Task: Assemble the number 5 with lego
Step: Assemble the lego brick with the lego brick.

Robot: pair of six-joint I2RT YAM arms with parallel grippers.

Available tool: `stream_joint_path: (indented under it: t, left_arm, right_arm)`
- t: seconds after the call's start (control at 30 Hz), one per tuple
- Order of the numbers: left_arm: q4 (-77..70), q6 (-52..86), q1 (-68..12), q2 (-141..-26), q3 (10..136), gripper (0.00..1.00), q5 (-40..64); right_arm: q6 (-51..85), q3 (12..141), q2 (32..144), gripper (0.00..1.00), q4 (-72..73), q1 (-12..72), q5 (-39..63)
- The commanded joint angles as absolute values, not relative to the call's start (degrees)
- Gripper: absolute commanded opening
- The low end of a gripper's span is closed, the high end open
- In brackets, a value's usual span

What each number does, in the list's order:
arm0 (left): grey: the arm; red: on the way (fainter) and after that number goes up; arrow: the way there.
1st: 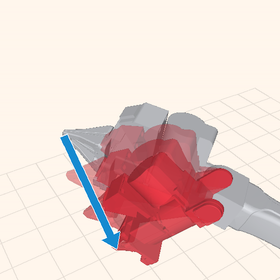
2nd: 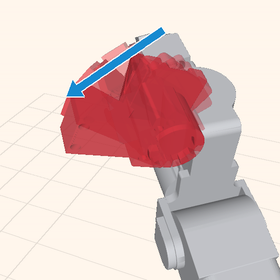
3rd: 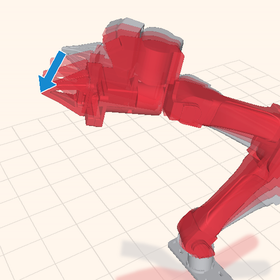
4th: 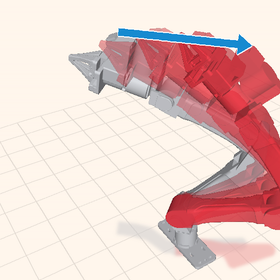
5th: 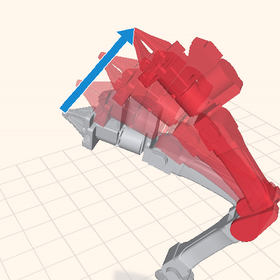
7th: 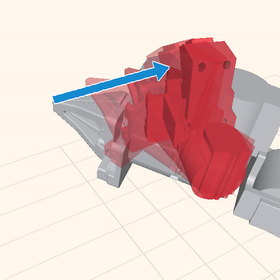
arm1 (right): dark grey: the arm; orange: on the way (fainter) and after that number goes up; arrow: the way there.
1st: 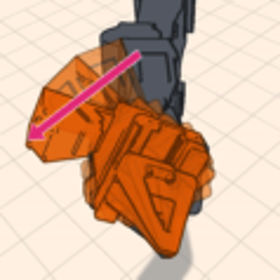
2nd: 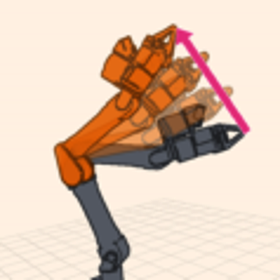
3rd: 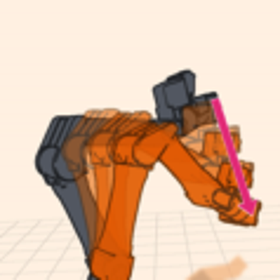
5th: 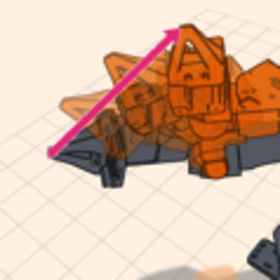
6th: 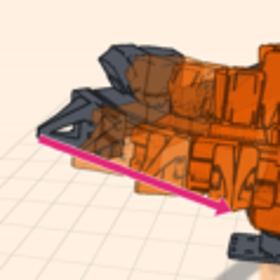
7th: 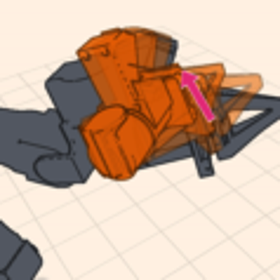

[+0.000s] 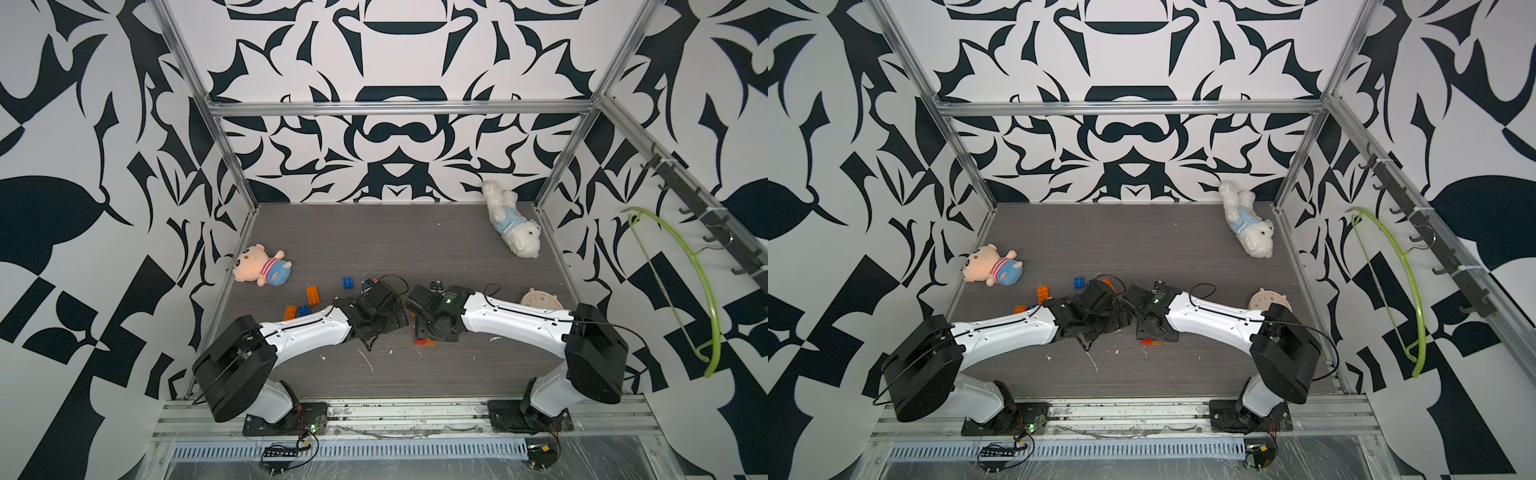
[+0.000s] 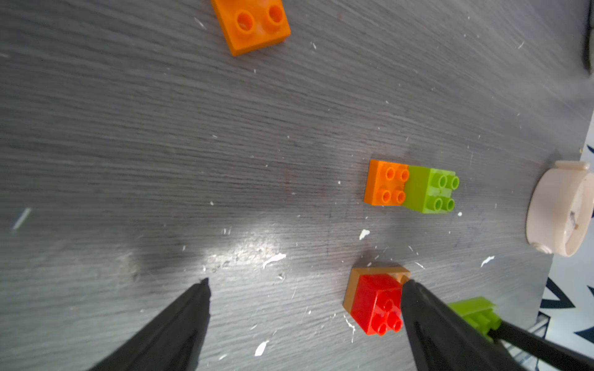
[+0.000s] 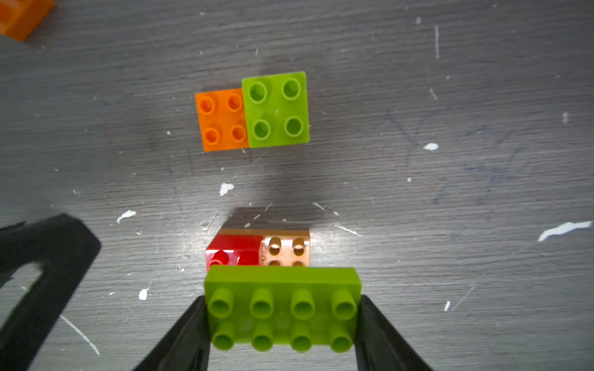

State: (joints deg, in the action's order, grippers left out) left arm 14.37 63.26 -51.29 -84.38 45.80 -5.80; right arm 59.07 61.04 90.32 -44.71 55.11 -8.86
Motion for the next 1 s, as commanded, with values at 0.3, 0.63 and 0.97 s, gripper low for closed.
stream_joint_path:
  t: [0.3,0.63,0.97]
  left_arm:
    - [18.9,66.1,-51.1,-80.3,45.0,0.99,-12.6]
    - [19.0,66.1,-51.1,-80.7,45.2,0.99,-12.7]
    - [19.6,65.5,-50.9,-81.9,46.0,0.99,-12.0]
  right_arm:
    - [60.5,62.6,94.3,0.6,-43.4,56.7,-7.9]
    - [60.4,62.9,93.5,0.6,-43.2,56.9,-8.2]
    - [61.6,62.2,94.5,0.6,-42.0,57.0,-7.4]
